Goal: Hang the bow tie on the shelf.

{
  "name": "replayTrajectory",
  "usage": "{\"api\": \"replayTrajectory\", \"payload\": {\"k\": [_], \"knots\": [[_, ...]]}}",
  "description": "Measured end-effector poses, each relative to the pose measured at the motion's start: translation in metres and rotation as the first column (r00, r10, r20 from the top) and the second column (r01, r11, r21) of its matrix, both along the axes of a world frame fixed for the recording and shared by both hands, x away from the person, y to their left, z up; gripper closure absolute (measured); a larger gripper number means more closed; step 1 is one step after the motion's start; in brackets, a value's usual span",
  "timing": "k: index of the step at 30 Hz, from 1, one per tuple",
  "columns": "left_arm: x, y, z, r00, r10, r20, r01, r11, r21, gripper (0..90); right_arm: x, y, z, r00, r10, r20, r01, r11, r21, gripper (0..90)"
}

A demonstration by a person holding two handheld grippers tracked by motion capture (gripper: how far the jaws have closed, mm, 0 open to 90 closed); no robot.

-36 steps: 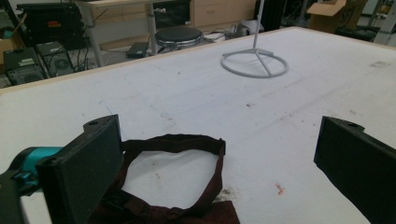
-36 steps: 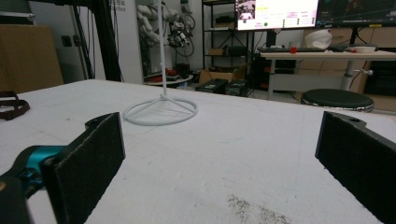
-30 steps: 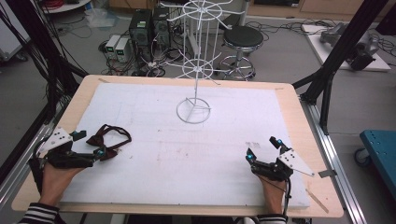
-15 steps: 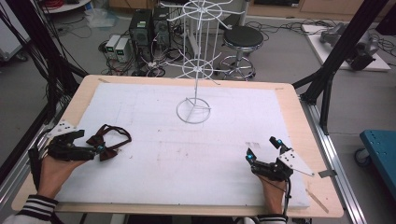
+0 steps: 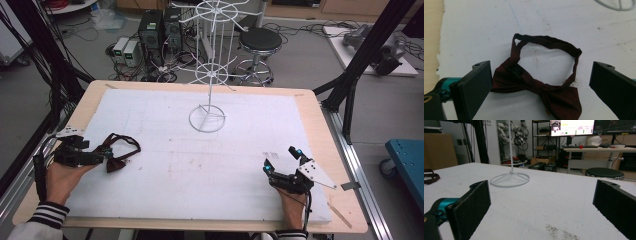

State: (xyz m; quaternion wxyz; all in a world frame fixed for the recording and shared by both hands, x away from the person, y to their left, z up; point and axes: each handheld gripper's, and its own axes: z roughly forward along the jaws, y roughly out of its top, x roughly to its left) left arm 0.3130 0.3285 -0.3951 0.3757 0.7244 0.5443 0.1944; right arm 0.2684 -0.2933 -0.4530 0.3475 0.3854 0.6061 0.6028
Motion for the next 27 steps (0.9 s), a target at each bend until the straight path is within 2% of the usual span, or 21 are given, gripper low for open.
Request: {"api": "replayTrajectory", "payload": {"k": [4,8,11,15,16,22,24,26,27], "knots": [[0.005,-0.001,0.001,0.9984,0.031,-0.047,-0.032,0.9995,-0.008,5.1,0.000,0.000,0.000,1.0000,-0.001,-0.004,0.001,1.0000,0.002,0.7],[0.010,-0.002,0.001,0.9914,0.062,-0.115,-0.066,0.9972,-0.034,5.1,0.000,0.000,0.000,1.0000,0.001,0.001,-0.001,1.0000,-0.002,0.7],[0.013,-0.002,0.001,0.9835,0.080,-0.163,-0.089,0.9948,-0.049,5.1,0.000,0.000,0.000,1.0000,0.000,-0.002,0.000,1.0000,0.001,0.7],[0.017,-0.003,-0.003,0.9698,0.092,-0.226,-0.098,0.9950,-0.016,5.2,0.000,0.000,0.000,1.0000,0.001,-0.001,-0.001,1.0000,0.000,0.7],[0.018,-0.004,-0.003,0.9684,0.093,-0.232,-0.100,0.9947,-0.021,10.0,0.000,0.000,0.000,1.0000,-0.001,-0.004,0.001,1.0000,0.002,0.7],[0.021,-0.004,-0.005,0.9622,0.094,-0.255,-0.104,0.9943,-0.025,14.1,0.000,0.000,0.000,1.0000,0.000,-0.008,0.000,1.0000,0.003,0.7],[0.022,-0.003,-0.006,0.9621,0.091,-0.257,-0.100,0.9947,-0.024,15.6,0.000,0.000,0.000,1.0000,0.001,-0.008,-0.001,1.0000,0.004,0.7],[0.023,-0.004,-0.007,0.9609,0.081,-0.265,-0.094,0.9950,-0.036,21.7,0.000,0.000,0.000,1.0000,0.000,-0.007,0.000,1.0000,0.003,0.7],[0.024,-0.004,-0.007,0.9595,0.080,-0.270,-0.091,0.9953,-0.031,22.0,0.000,0.000,0.000,1.0000,0.001,-0.006,-0.001,1.0000,0.002,0.7]]}}
